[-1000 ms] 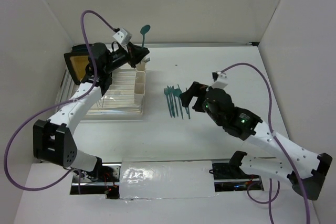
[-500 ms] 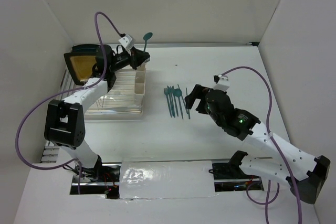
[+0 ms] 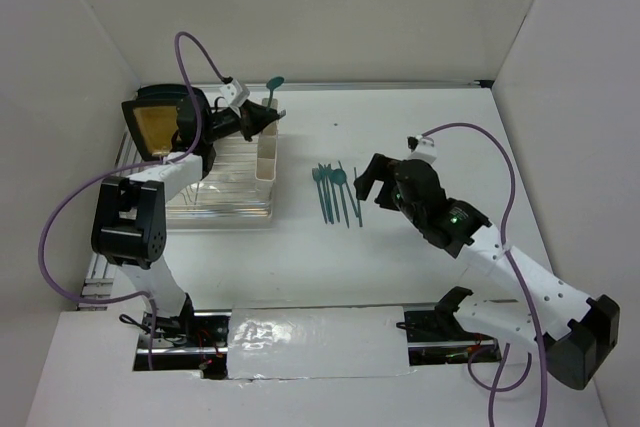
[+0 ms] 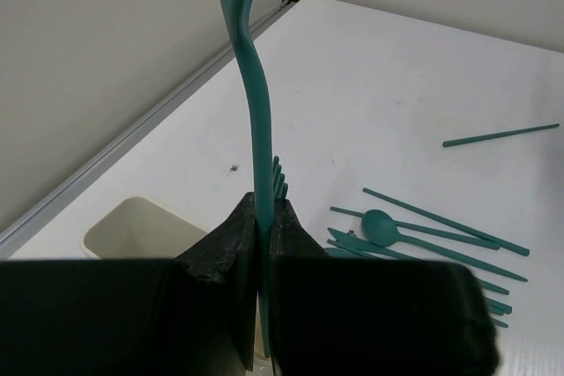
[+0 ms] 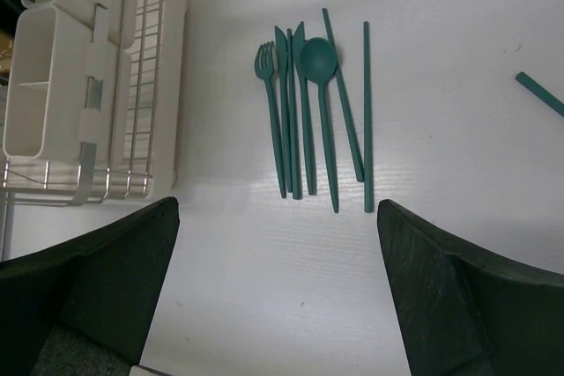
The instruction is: Sort the eating utensils into containers
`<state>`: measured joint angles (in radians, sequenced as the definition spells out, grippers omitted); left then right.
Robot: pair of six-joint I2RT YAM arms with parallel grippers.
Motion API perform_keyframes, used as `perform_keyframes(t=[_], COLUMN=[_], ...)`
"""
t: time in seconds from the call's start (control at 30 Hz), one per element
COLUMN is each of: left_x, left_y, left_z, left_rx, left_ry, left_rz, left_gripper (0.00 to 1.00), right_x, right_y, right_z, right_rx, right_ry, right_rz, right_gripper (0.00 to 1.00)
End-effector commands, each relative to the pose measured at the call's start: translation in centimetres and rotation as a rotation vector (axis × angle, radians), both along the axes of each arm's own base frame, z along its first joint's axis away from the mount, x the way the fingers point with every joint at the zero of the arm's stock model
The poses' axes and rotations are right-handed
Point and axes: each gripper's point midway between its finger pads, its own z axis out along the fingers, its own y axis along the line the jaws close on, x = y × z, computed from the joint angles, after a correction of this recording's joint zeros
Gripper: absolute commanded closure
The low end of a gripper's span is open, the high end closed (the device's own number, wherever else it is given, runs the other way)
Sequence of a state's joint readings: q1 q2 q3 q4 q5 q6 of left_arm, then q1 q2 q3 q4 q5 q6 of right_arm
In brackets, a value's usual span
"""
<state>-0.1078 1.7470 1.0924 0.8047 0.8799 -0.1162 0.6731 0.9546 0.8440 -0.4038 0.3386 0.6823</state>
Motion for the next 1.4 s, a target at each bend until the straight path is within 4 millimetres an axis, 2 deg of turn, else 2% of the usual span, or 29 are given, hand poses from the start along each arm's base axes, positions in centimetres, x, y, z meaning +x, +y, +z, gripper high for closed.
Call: perform_keyframes(t=[0.0, 0.17, 0.2, 0.23, 0.27, 0.37, 0.57, 0.6, 0.63, 0.7, 0.73, 0.77, 0.83, 0.87, 0.9, 0.93, 0.97, 1.0, 1.03, 1.07, 1.13, 1.17, 1.2, 1.23, 1.27, 1.3, 1.37], left_x=[-0.4, -0.2, -0.2, -0.2, -0.3, -0.4, -1.2, -1.3, -1.5, -2.0, -2.2, -3.0, -3.9, -4.5, -4.5, -5.2, -5.6, -6.6, -6.6, -8.0, -9.5, -10.8, -11.5, -11.9, -13.5, -14.0, -16.2], left_y=[-0.2, -0.2, -0.2, -0.1, -0.2, 0.3, 1.1, 1.4, 1.4, 1.9, 2.2, 2.1, 2.2, 2.3, 2.7, 2.9, 3.0, 3.0, 3.0, 2.9, 2.3, 2.1, 1.8, 1.7, 1.1, 1.2, 1.0], left_z=[1.9, 1.3, 1.2, 1.2, 1.3, 1.1, 3.1, 4.2, 3.5, 5.2, 5.2, 6.7, 8.1, 9.6, 9.9, 11.9, 12.0, 13.1, 13.1, 14.7, 14.5, 15.4, 14.4, 14.2, 14.9, 13.6, 13.6], left_rx=[-0.005, -0.008, -0.005, -0.004, -0.001, 0.002, -0.011, -0.019, -0.027, -0.041, -0.048, -0.05, -0.05, -0.054, -0.061, -0.077, -0.087, -0.094, -0.094, -0.103, -0.102, -0.104, -0.097, -0.096, -0.097, -0.085, -0.077], left_ry=[-0.152, -0.126, -0.128, -0.126, -0.135, -0.132, -0.143, -0.159, -0.133, -0.168, -0.158, -0.187, -0.199, -0.198, -0.181, -0.159, -0.123, -0.085, -0.085, -0.09, -0.008, -0.008, 0.058, 0.078, 0.073, 0.117, 0.097], left_rz=[-0.064, -0.082, -0.083, -0.081, -0.085, -0.067, -0.044, -0.024, -0.025, 0.001, 0.007, 0.004, 0.007, 0.017, 0.053, 0.07, 0.084, 0.089, 0.089, 0.078, 0.059, 0.049, 0.04, 0.047, 0.035, 0.041, 0.023], left_gripper=[0.97, 0.92, 0.89, 0.79, 0.74, 0.69, 0.61, 0.61, 0.61, 0.6, 0.59, 0.54, 0.51, 0.4, 0.25, 0.21, 0.18, 0.15, 0.15, 0.14, 0.13, 0.13, 0.13, 0.11, 0.11, 0.11, 0.1], right_x=[0.9, 1.3, 1.3, 1.3, 1.3, 1.2, 1.1, 1.1, 1.3, 1.2, 1.5, 1.5, 1.7, 1.9, 2.3, 2.6, 2.9, 3.5, 3.6, 3.8, 5.2, 5.7, 6.4, 7.2, 7.4, 8.0, 9.1], right_y=[0.6, 0.4, 0.3, 0.4, 0.3, 0.6, 2.0, 2.0, 2.3, 2.3, 2.2, 2.0, 2.0, 2.0, 1.9, 2.1, 1.9, 1.9, 2.0, 1.9, 2.1, 2.4, 1.9, 2.1, 2.2, 2.3, 2.0], right_z=[0.9, 0.4, 0.4, 0.5, 0.3, 0.2, 0.5, 0.5, 0.3, -0.4, -1.1, -1.7, -3.5, -4.0, -4.3, -5.4, -6.2, -7.3, -8.2, -9.1, -9.2, -10.6, -11.0, -10.9, -12.6, -13.0, -13.3], right_rx=[0.041, 0.032, 0.037, 0.04, 0.04, 0.046, 0.054, 0.051, 0.049, 0.025, 0.007, -0.016, -0.051, -0.063, -0.071, -0.084, -0.101, -0.118, -0.132, -0.153, -0.177, -0.204, -0.232, -0.244, -0.273, -0.286, -0.304], right_ry=[-0.039, -0.024, -0.022, -0.023, -0.023, -0.018, -0.015, -0.018, -0.014, -0.006, 0.007, 0.02, 0.062, 0.063, 0.062, 0.077, 0.084, 0.099, 0.123, 0.135, 0.123, 0.152, 0.156, 0.152, 0.189, 0.19, 0.194], right_rz=[0.025, 0.019, 0.015, 0.021, 0.02, 0.037, 0.112, 0.116, 0.126, 0.137, 0.128, 0.124, 0.127, 0.122, 0.112, 0.115, 0.106, 0.101, 0.102, 0.105, 0.09, 0.095, 0.066, 0.062, 0.068, 0.063, 0.048], right_gripper=[0.0, 0.0, 0.0, 0.0, 0.0, 0.0, 0.0, 0.0, 0.0, 0.0, 0.0, 0.0, 0.0, 0.0, 0.0, 0.0, 0.0, 0.01, 0.01, 0.03, 0.09, 0.1, 0.14, 0.16, 0.18, 0.21, 0.28])
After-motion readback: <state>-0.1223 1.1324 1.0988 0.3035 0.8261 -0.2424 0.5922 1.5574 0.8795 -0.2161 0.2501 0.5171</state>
